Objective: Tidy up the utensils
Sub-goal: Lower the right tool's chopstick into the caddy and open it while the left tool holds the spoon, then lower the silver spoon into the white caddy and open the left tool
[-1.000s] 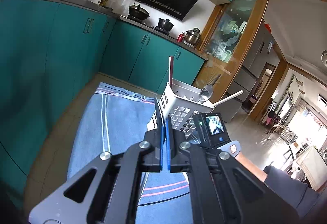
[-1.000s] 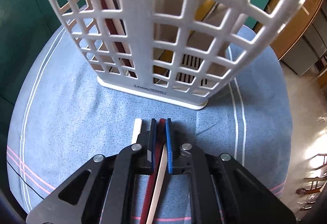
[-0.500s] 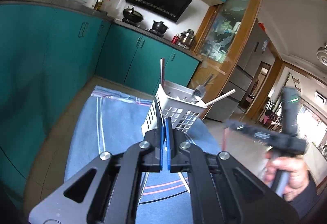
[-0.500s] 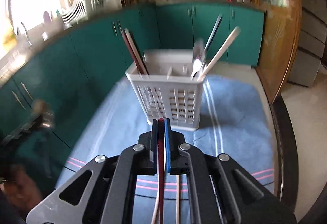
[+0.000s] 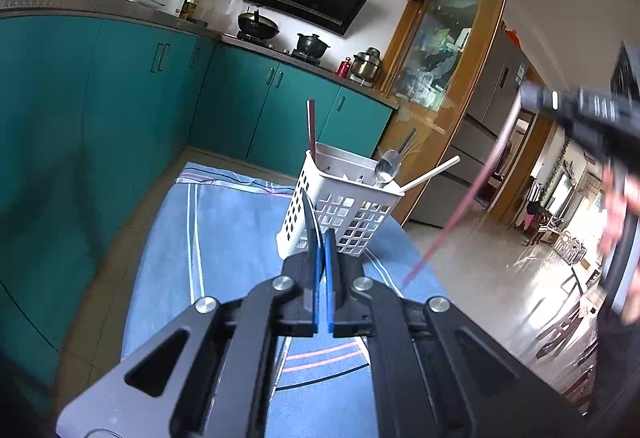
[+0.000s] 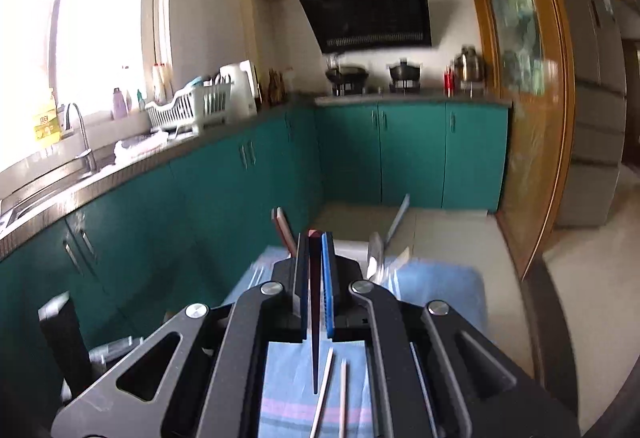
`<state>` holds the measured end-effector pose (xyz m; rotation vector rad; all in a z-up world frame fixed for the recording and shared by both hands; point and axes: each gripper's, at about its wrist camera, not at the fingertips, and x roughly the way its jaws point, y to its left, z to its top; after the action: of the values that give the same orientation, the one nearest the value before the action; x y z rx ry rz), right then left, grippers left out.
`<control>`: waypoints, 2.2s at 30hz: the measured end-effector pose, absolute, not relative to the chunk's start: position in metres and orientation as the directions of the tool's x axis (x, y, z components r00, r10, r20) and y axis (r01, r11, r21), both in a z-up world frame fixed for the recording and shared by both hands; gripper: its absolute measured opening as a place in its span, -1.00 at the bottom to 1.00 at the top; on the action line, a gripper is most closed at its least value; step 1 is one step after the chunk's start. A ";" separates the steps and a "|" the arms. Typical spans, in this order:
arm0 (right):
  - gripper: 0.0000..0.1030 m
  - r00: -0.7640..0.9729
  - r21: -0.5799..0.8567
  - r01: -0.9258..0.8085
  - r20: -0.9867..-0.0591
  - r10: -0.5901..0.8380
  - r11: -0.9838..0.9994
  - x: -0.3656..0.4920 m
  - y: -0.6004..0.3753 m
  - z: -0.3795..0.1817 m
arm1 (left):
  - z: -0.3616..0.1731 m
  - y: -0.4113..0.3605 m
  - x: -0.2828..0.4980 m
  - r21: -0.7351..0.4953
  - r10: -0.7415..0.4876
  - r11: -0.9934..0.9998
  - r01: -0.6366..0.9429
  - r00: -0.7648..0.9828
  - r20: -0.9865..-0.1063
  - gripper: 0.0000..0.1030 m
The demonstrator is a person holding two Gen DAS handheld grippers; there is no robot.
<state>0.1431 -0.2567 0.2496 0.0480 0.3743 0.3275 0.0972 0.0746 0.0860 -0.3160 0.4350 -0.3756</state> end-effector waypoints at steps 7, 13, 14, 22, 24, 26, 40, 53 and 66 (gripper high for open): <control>-0.88 0.936 0.046 -0.240 -0.253 0.244 0.970 0.182 -0.247 0.310 | 0.084 0.078 0.102 -0.381 -0.418 0.882 0.279 0.837 -0.354 -0.96; -0.87 0.959 0.047 -0.162 -0.226 0.168 0.986 0.236 -0.243 0.307 | 0.083 0.077 0.104 -0.381 -0.423 0.880 0.283 0.833 -0.357 -0.96; -0.87 0.961 0.059 -0.149 -0.228 0.159 0.987 0.244 -0.244 0.301 | 0.083 0.077 0.105 -0.381 -0.423 0.880 0.284 0.832 -0.358 -0.96; -0.87 0.917 0.198 -0.101 -0.361 0.168 0.975 0.302 -0.258 0.205 | 0.080 0.073 0.112 -0.363 -0.413 0.890 0.276 0.826 -0.384 -0.96; -0.76 0.903 0.213 -0.113 -0.386 0.189 0.971 0.305 -0.256 0.188 | 0.079 0.073 0.114 -0.362 -0.408 0.892 0.271 0.827 -0.387 -0.96; -0.37 0.898 0.212 -0.125 -0.391 0.202 0.969 0.302 -0.256 0.177 | 0.078 0.072 0.115 -0.360 -0.405 0.894 0.268 0.827 -0.391 -0.96; 0.79 0.939 0.290 -0.277 -0.121 0.322 0.916 0.111 -0.308 0.094 | 0.077 0.056 0.120 -0.307 -0.359 0.920 0.244 0.839 -0.408 -0.96; 0.79 0.890 0.398 -0.267 -0.247 0.383 0.878 0.118 -0.340 0.051 | 0.205 0.022 0.195 -0.367 -0.445 0.863 0.346 0.865 -0.232 -0.96; 0.79 0.869 0.474 -0.246 -0.279 0.409 0.846 0.131 -0.360 0.038 | 0.155 -0.013 0.316 -0.553 -0.470 0.771 0.314 0.868 -0.161 -0.96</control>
<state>0.1306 -0.3596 0.0382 0.4420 0.3838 0.3541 0.3157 -0.0129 0.1546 -0.5414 0.3005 -0.4319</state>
